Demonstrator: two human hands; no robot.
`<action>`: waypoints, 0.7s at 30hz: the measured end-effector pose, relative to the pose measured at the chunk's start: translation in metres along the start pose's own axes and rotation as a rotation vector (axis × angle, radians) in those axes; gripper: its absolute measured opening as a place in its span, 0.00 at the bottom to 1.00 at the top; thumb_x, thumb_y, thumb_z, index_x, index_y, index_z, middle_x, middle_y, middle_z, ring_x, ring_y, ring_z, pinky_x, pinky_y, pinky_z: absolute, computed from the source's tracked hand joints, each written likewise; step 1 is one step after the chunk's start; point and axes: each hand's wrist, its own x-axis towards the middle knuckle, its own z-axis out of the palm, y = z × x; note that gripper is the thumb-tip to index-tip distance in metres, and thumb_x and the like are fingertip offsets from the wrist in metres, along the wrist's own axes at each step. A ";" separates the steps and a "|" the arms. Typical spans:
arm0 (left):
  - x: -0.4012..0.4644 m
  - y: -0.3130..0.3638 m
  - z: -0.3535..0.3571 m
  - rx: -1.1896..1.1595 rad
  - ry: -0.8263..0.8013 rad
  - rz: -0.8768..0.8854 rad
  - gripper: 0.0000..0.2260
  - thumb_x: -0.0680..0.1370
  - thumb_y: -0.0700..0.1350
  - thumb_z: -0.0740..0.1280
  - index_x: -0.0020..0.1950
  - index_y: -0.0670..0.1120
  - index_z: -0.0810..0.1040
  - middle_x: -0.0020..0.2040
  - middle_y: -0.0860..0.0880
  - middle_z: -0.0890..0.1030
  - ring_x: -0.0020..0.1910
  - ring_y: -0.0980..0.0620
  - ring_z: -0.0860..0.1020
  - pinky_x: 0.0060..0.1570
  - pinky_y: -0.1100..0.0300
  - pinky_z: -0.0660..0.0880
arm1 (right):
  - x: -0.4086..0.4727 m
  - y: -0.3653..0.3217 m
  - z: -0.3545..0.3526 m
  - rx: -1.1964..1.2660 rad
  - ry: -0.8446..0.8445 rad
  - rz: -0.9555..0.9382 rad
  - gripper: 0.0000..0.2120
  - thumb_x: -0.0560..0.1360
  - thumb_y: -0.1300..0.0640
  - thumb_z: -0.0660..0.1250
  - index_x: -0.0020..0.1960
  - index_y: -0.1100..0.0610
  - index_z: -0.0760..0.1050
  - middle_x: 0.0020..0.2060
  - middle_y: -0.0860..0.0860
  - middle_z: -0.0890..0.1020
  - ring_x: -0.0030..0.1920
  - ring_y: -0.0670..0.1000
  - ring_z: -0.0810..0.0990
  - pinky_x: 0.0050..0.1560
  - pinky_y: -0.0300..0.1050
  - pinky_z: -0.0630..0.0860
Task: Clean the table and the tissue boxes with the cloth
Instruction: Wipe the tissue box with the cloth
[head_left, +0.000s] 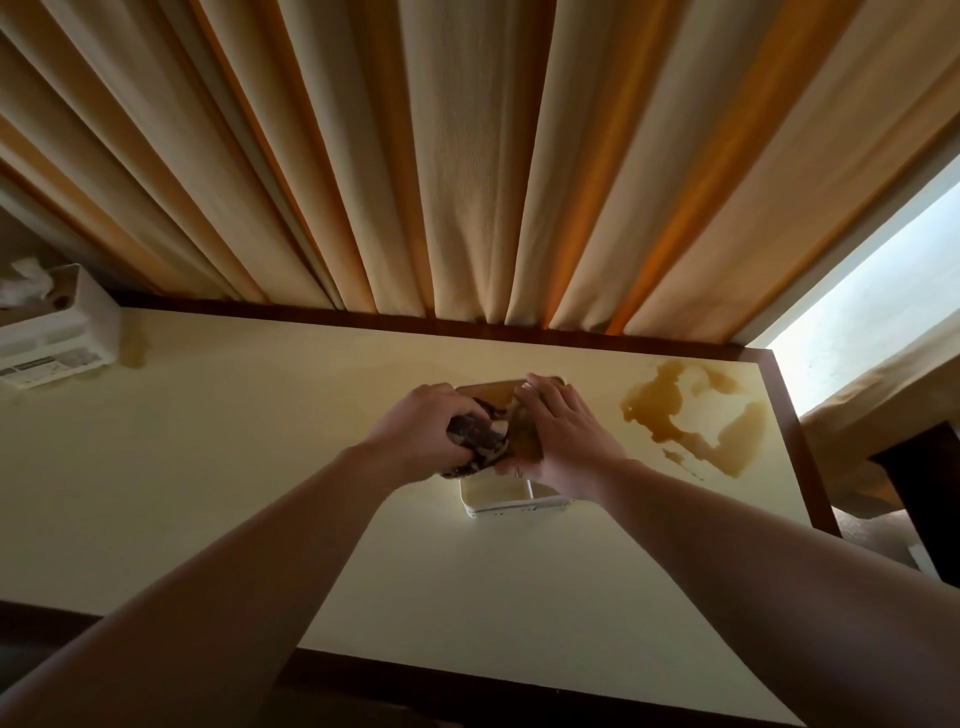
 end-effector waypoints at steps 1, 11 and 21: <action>0.005 0.001 -0.001 0.019 0.011 -0.002 0.16 0.72 0.49 0.76 0.59 0.57 0.83 0.51 0.56 0.77 0.50 0.56 0.74 0.47 0.61 0.73 | 0.000 0.000 0.000 -0.007 0.002 -0.002 0.55 0.71 0.21 0.61 0.84 0.52 0.46 0.84 0.52 0.49 0.83 0.57 0.45 0.81 0.53 0.40; 0.053 -0.008 -0.008 0.146 0.123 -0.053 0.19 0.74 0.49 0.76 0.65 0.55 0.80 0.58 0.50 0.78 0.57 0.49 0.75 0.54 0.51 0.78 | 0.000 -0.003 0.002 -0.031 0.058 0.006 0.53 0.71 0.20 0.59 0.84 0.52 0.50 0.83 0.51 0.53 0.82 0.55 0.48 0.80 0.52 0.44; -0.008 -0.013 0.005 -0.147 0.016 0.006 0.19 0.69 0.47 0.78 0.58 0.57 0.82 0.53 0.56 0.78 0.50 0.57 0.75 0.51 0.58 0.77 | 0.001 -0.005 -0.003 0.024 -0.020 0.055 0.55 0.69 0.21 0.64 0.83 0.48 0.48 0.81 0.47 0.52 0.81 0.56 0.51 0.82 0.60 0.55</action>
